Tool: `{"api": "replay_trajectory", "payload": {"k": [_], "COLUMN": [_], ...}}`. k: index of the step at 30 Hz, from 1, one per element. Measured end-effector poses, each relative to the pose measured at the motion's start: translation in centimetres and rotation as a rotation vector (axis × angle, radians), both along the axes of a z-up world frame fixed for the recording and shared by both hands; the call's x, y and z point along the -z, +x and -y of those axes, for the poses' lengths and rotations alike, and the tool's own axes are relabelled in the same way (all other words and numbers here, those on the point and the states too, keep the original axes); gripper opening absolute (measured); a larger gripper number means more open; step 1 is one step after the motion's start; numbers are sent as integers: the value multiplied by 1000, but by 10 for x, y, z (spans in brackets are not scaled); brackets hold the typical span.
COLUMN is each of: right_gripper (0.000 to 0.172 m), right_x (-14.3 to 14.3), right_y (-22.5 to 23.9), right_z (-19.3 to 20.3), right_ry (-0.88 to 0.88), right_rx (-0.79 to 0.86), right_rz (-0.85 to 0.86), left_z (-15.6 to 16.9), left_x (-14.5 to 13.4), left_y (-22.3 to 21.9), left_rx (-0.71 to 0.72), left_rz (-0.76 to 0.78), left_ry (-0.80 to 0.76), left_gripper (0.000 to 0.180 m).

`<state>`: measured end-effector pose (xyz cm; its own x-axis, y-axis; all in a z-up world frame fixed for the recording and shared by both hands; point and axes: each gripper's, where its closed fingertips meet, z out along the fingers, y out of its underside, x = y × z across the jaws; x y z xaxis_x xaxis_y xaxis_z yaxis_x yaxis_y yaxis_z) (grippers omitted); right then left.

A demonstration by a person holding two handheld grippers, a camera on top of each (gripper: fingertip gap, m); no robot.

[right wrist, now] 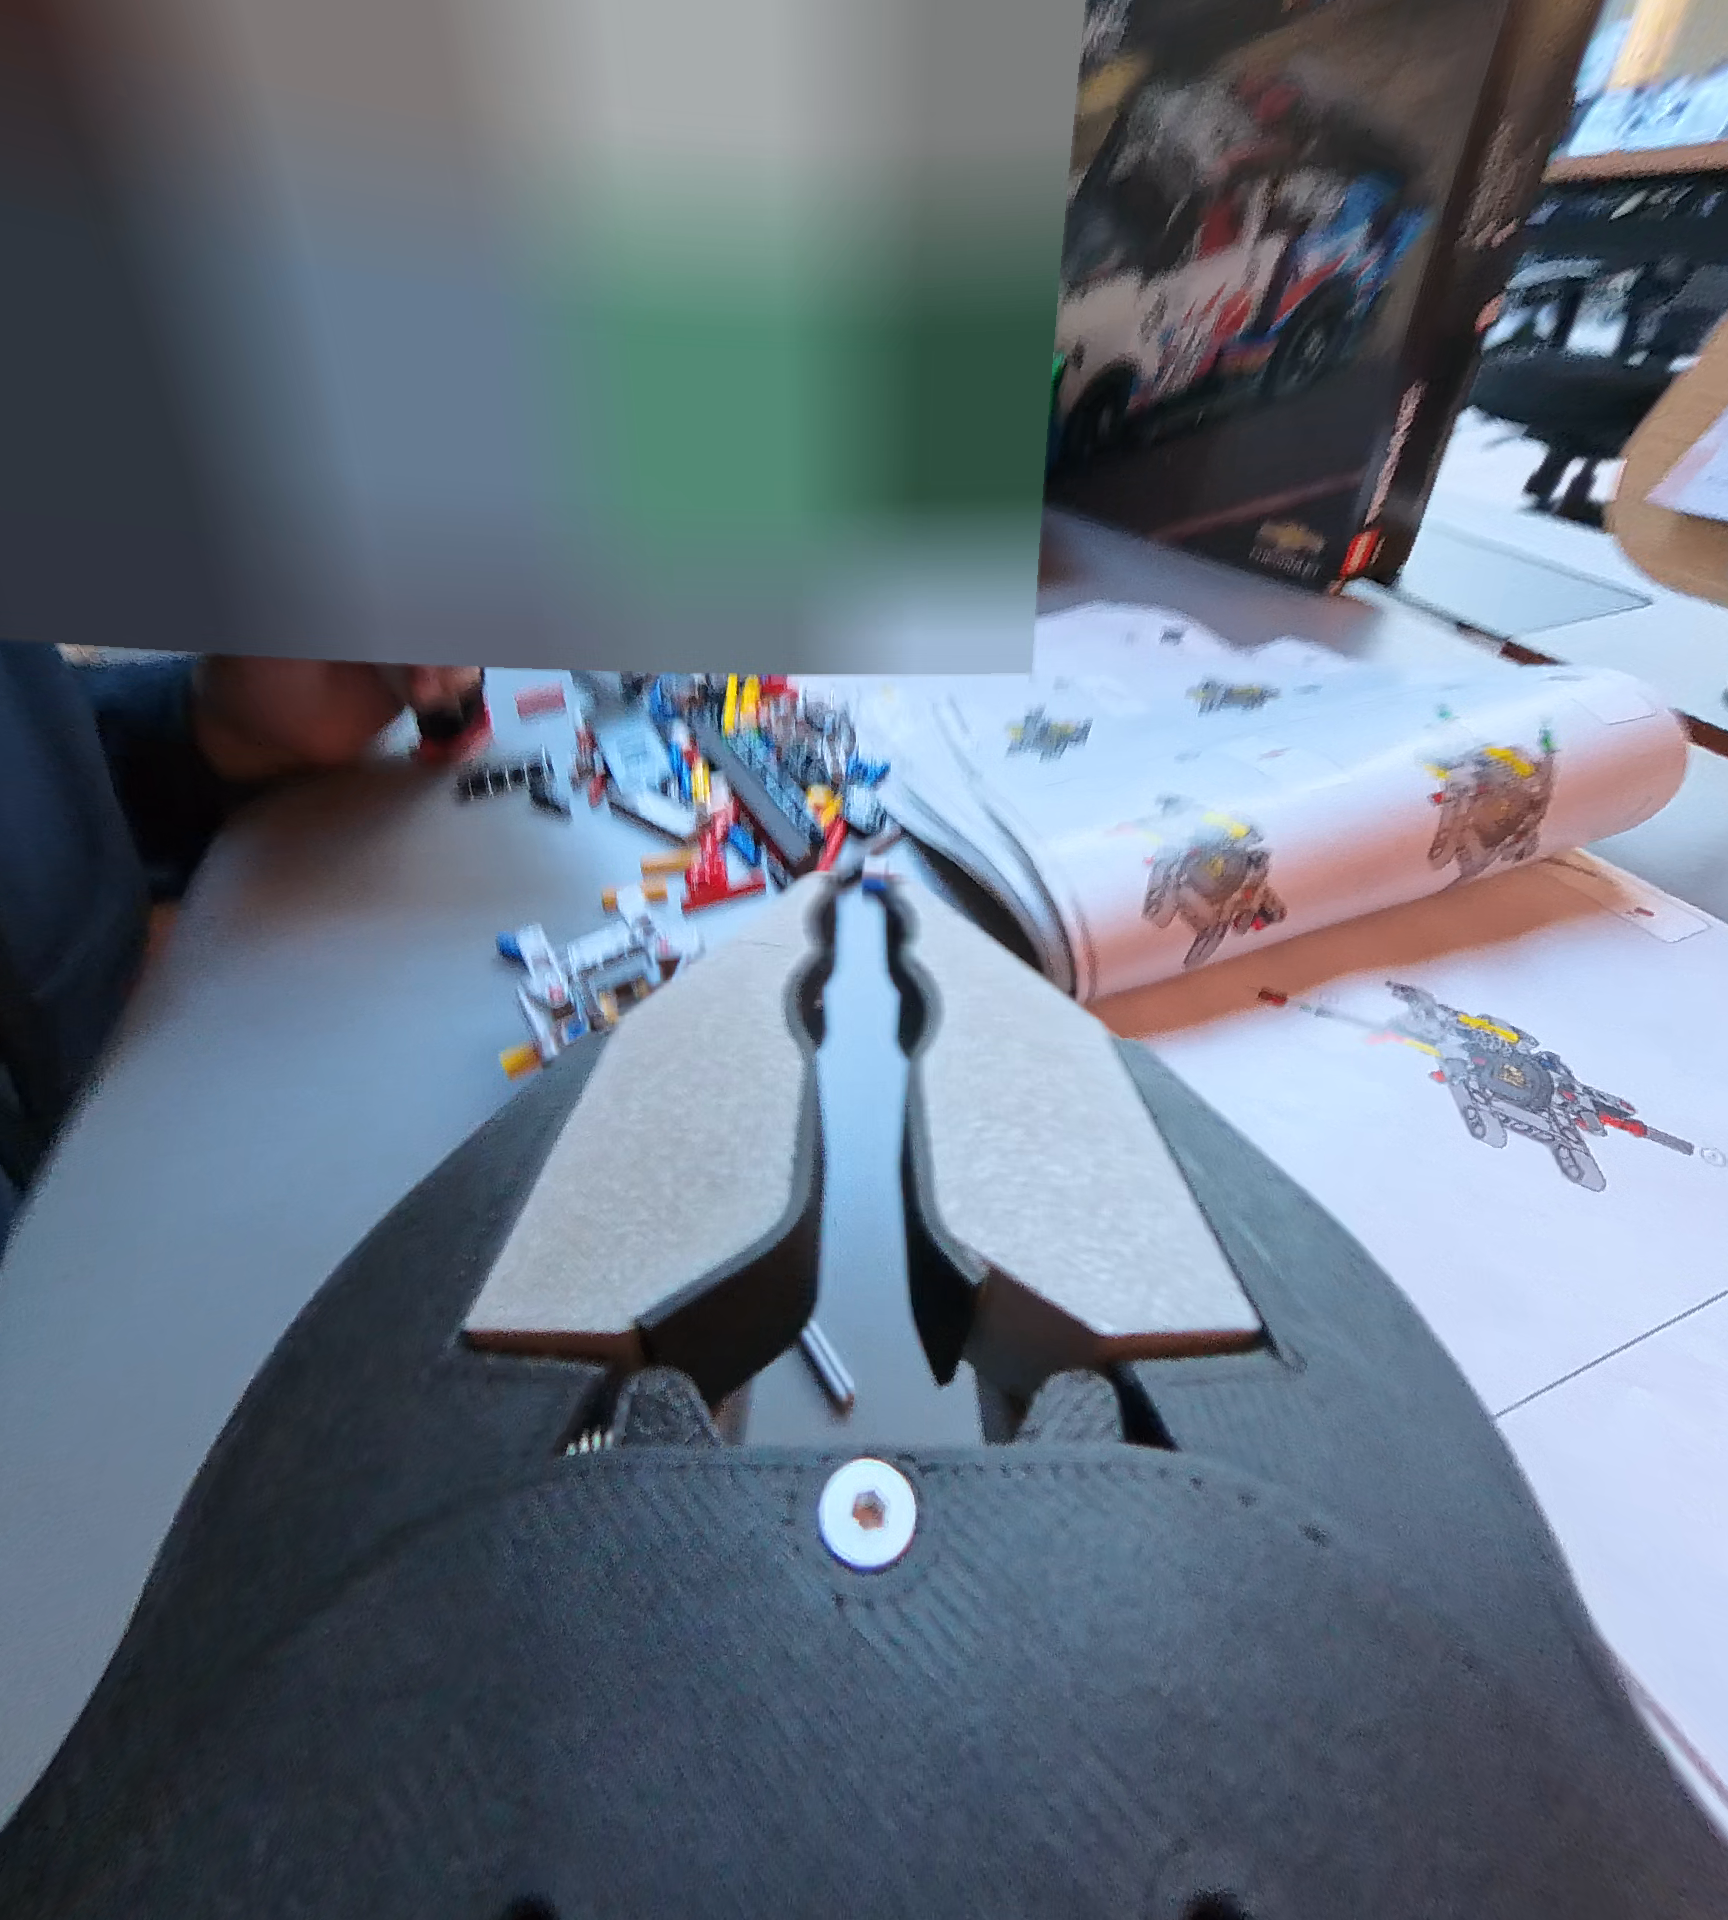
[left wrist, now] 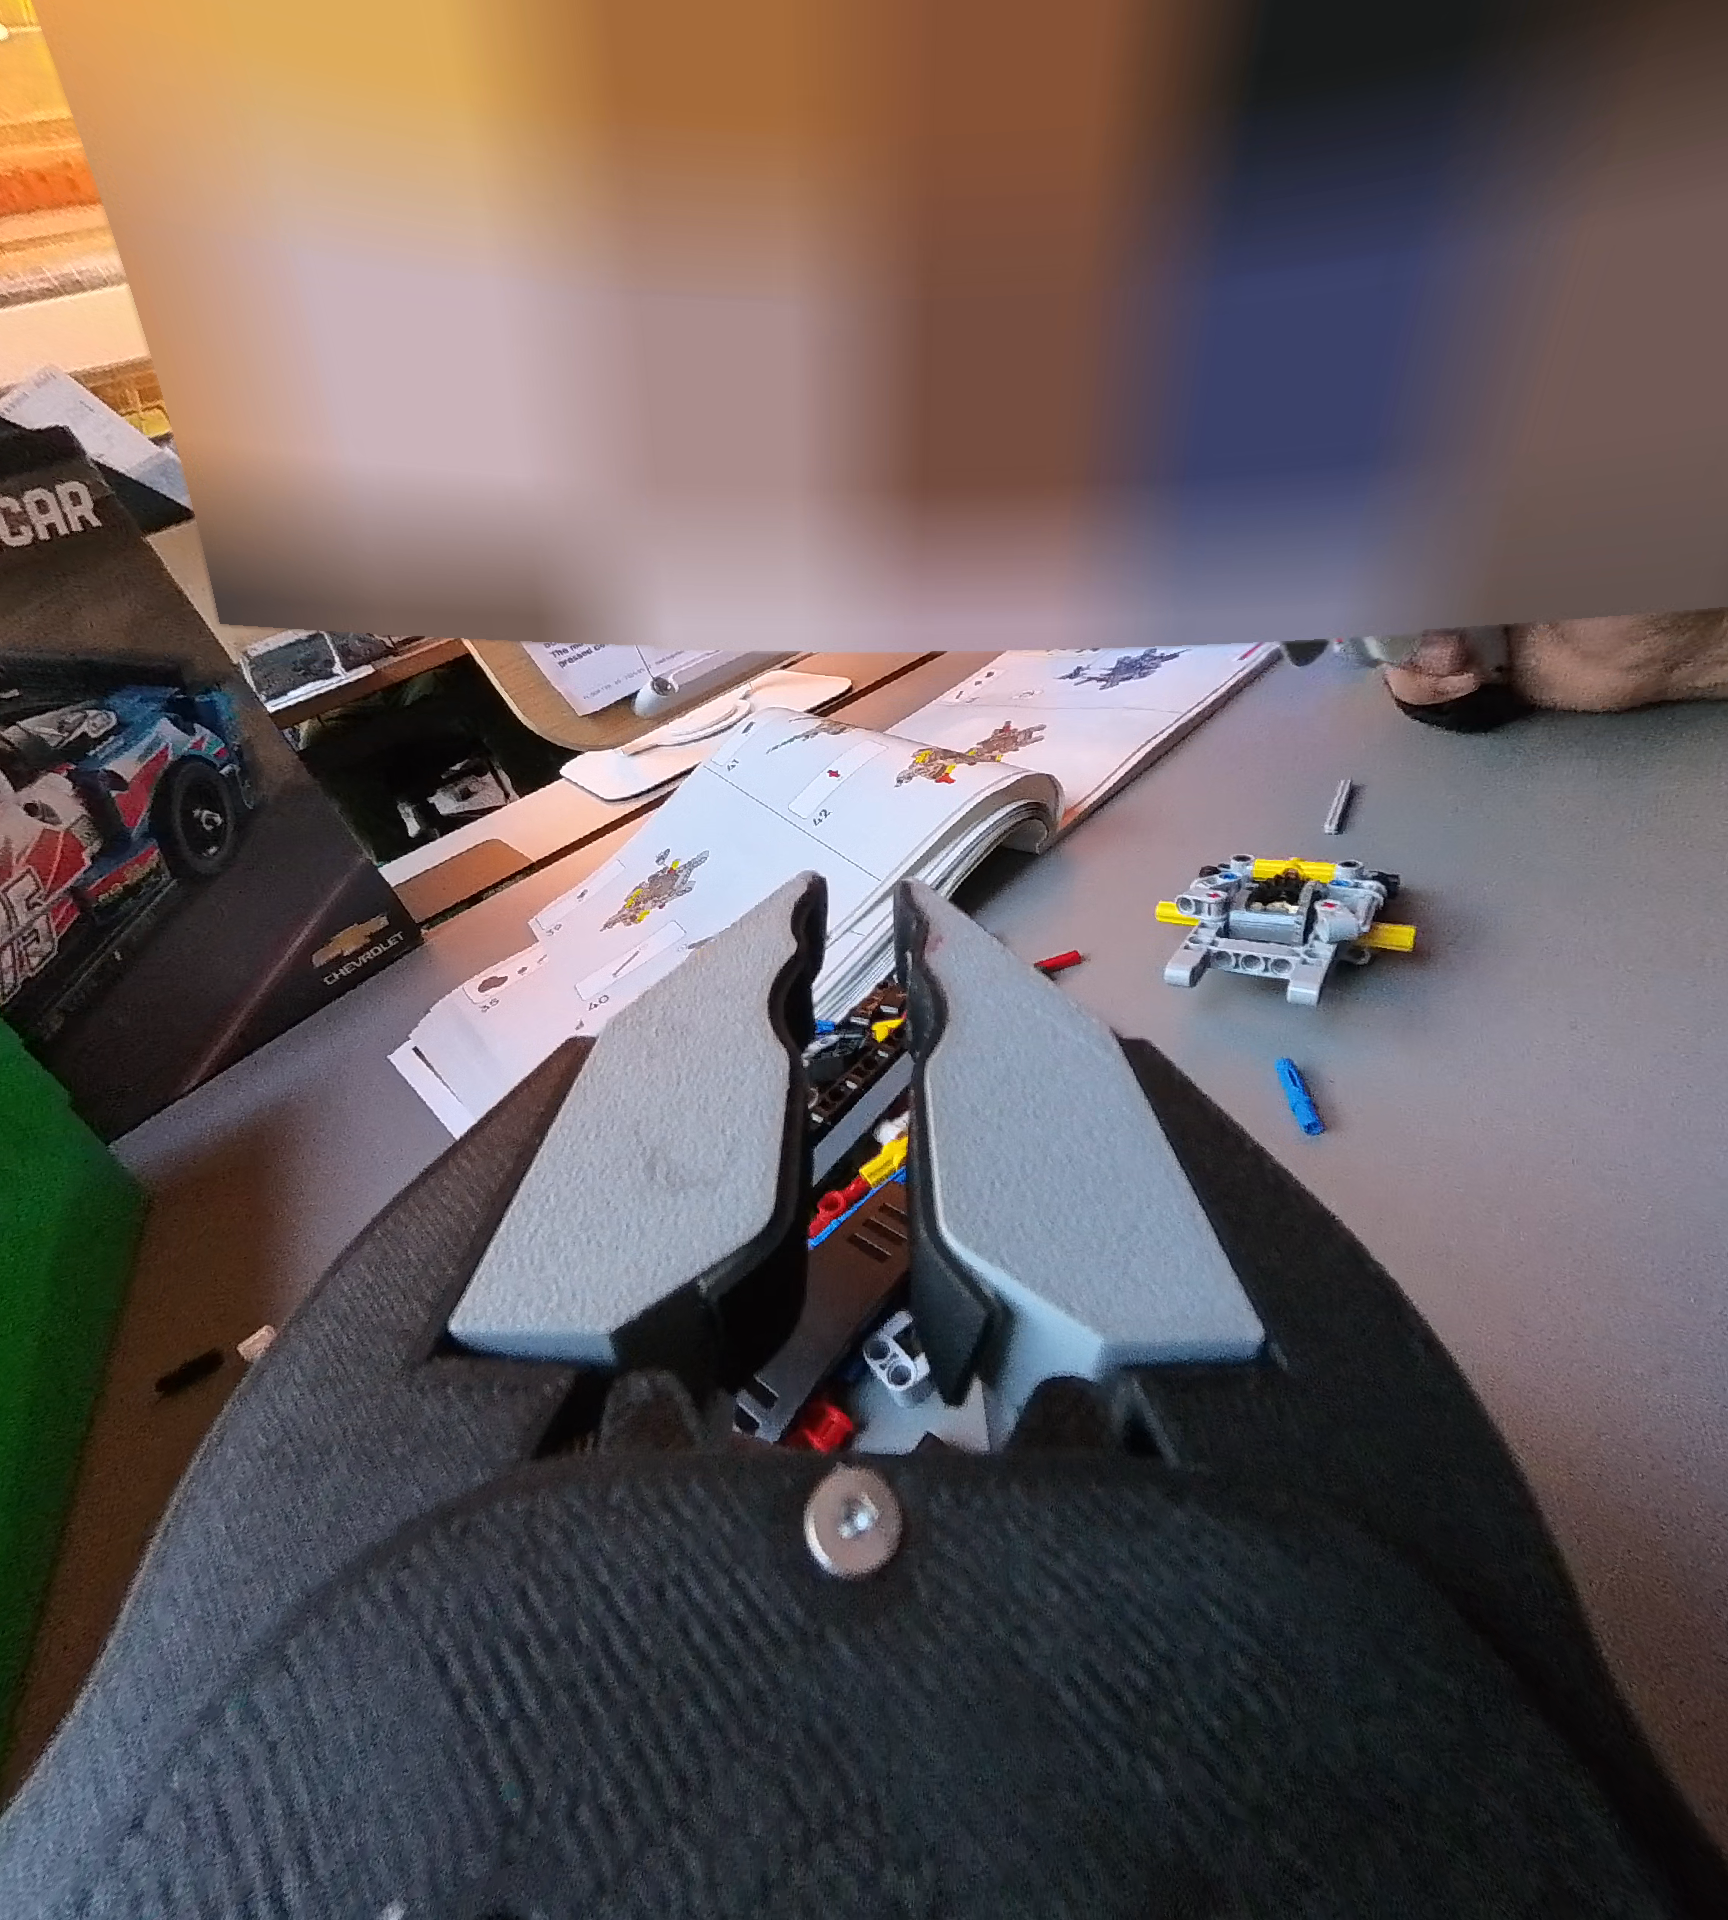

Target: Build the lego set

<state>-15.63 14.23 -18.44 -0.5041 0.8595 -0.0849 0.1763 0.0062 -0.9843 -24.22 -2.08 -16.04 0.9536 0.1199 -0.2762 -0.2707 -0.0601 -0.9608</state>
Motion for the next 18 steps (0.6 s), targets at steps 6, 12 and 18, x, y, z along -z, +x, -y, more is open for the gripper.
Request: {"api": "replay_trajectory", "payload": {"k": [6, 12, 18], "right_gripper": [42, 38, 35], "right_x": [-7, 18, 43], "right_y": [-20, -58, -113], "right_z": [-35, -88, -116], "right_ry": [-224, -165, -91], "right_rx": [137, 364, 364], "right_rz": [39, 256, 475], "left_z": [2, 6, 8], "left_x": [-4, -10, -10], "left_y": [1, -1, -6], "left_rx": [0, -11, -40], "left_rz": [10, 20, 5], "left_ry": [24, 52, 50], "left_gripper": [10, 10, 9]}}
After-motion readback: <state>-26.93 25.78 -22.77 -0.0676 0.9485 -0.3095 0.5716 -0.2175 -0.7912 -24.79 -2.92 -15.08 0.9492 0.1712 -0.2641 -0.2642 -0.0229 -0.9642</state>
